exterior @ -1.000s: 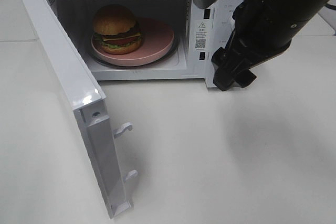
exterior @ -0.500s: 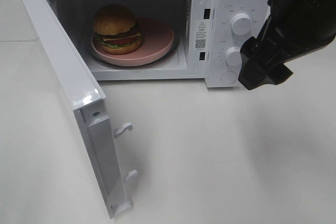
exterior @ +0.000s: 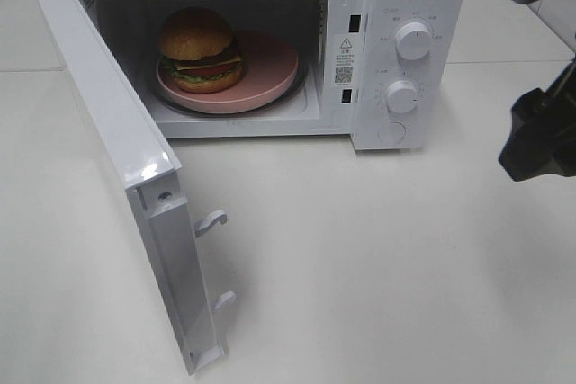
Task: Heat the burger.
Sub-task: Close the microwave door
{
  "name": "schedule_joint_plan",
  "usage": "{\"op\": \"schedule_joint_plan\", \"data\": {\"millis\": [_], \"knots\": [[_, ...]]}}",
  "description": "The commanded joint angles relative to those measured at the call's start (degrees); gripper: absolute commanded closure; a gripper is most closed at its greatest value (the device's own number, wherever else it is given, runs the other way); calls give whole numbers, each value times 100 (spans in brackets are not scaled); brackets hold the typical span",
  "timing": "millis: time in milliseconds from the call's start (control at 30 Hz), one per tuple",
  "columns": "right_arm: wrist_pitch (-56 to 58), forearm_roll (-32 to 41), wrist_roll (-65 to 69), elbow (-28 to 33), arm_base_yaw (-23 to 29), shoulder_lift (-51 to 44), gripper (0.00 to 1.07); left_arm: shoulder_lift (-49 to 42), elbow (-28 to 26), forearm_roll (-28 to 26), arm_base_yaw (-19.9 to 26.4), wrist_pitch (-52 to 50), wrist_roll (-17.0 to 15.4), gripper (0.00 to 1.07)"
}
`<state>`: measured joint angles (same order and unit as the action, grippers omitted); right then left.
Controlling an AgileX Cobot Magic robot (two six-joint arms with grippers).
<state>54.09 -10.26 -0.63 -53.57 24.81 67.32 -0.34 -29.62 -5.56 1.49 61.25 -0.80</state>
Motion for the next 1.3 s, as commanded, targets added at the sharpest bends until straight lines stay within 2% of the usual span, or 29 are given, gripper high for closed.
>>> {"op": "schedule_joint_plan", "data": {"millis": [33, 133, 300, 567, 933, 1067, 1300], "knots": [[-74, 0, 212, 327, -539, -453, 31, -80, 6, -23, -23, 0, 6, 7], [-155, 0, 327, 567, -848, -779, 31, -80, 6, -23, -23, 0, 6, 7], [-201, 17, 344, 1049, -1083, -1381, 30, -80, 6, -23, -23, 0, 6, 7], [-241, 315, 372, 1536, -1083, -2378, 30, -80, 6, -23, -23, 0, 6, 7], [46, 350, 619, 2028, -1083, -4251, 31, -80, 6, -23, -23, 0, 6, 7], [80, 493, 693, 2412, -1083, -5019, 31, -80, 6, -23, -23, 0, 6, 7], [126, 596, 779, 2510, -1083, -5701, 31, -80, 6, -23, -23, 0, 6, 7]]}}
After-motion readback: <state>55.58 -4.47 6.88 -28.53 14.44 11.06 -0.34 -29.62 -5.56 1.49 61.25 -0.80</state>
